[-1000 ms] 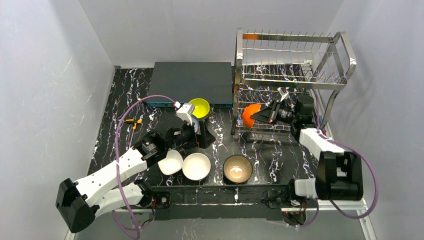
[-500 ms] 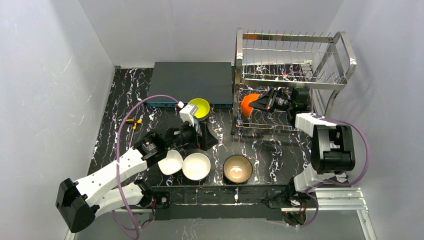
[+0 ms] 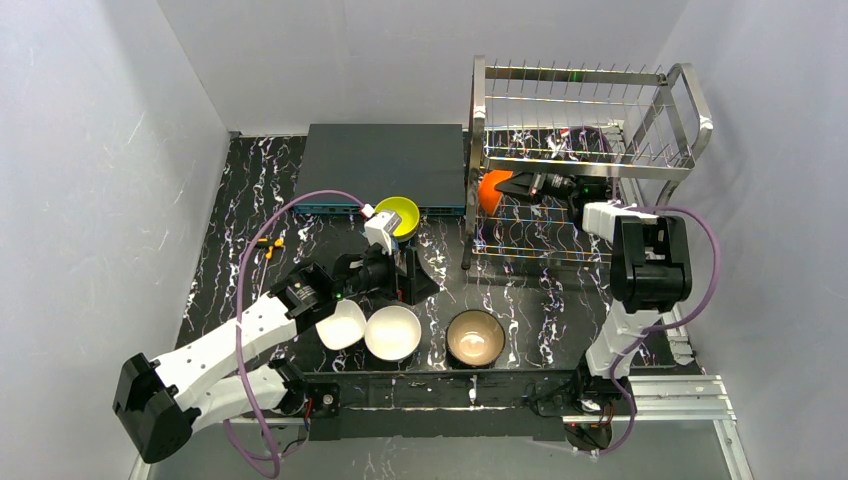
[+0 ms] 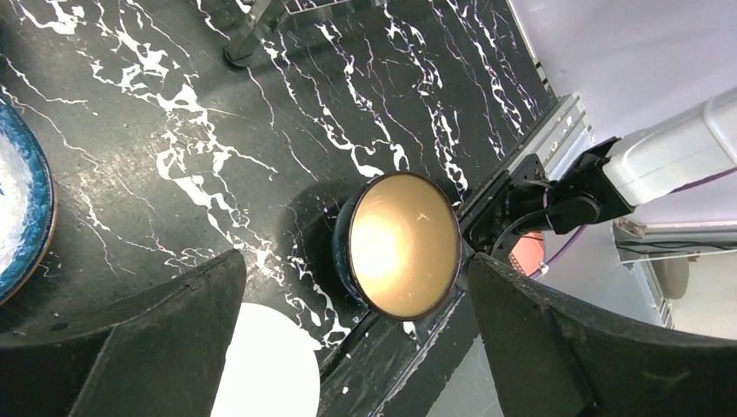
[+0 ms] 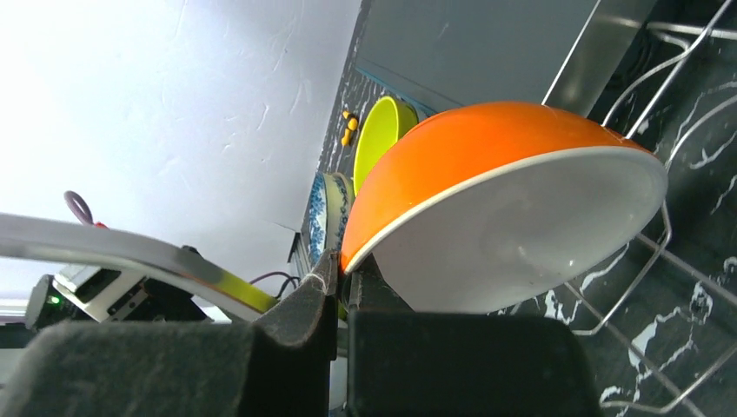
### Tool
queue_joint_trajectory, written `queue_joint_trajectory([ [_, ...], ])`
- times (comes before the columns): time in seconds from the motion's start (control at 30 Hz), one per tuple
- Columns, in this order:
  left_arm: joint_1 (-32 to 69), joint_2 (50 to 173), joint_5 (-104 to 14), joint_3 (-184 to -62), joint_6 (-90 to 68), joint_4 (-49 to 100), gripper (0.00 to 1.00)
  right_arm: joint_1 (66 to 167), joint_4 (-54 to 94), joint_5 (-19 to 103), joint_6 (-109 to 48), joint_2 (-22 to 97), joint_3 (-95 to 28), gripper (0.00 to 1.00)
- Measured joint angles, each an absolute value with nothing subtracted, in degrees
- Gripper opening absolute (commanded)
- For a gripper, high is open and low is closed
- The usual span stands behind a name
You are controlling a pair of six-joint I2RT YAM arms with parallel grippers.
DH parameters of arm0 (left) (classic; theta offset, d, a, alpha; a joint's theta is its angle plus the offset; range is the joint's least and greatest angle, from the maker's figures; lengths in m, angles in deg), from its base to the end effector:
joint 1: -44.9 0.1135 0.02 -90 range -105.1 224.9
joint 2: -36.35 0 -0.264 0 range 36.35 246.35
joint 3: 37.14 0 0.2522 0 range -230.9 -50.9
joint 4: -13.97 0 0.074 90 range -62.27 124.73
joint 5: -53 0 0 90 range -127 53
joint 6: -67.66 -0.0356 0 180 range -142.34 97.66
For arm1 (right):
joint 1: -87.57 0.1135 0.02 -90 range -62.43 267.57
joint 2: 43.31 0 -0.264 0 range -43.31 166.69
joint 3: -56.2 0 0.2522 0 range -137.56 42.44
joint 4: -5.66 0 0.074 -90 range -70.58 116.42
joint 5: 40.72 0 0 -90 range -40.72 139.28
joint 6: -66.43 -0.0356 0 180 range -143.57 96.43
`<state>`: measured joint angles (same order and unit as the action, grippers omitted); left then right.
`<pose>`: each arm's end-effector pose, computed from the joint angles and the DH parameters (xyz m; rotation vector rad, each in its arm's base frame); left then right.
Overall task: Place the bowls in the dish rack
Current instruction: Place the bowl in the dish rack.
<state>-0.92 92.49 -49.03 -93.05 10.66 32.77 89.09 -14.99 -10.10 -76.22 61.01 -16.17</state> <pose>0.1536 -0.1687 0.2962 0.3831 2.0262 -1.0981 0.3887 0.0410 0.2178 0.0173 1.9528 1.5585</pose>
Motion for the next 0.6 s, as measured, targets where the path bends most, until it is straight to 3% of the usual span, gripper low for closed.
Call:
queue_joint_trajectory([
  [0.6, -0.9, 94.3, -50.3, -93.0, 10.7, 32.7, 0.98, 89.6, -21.2, -12.5, -87.1, 73.1, -27.6, 0.01],
])
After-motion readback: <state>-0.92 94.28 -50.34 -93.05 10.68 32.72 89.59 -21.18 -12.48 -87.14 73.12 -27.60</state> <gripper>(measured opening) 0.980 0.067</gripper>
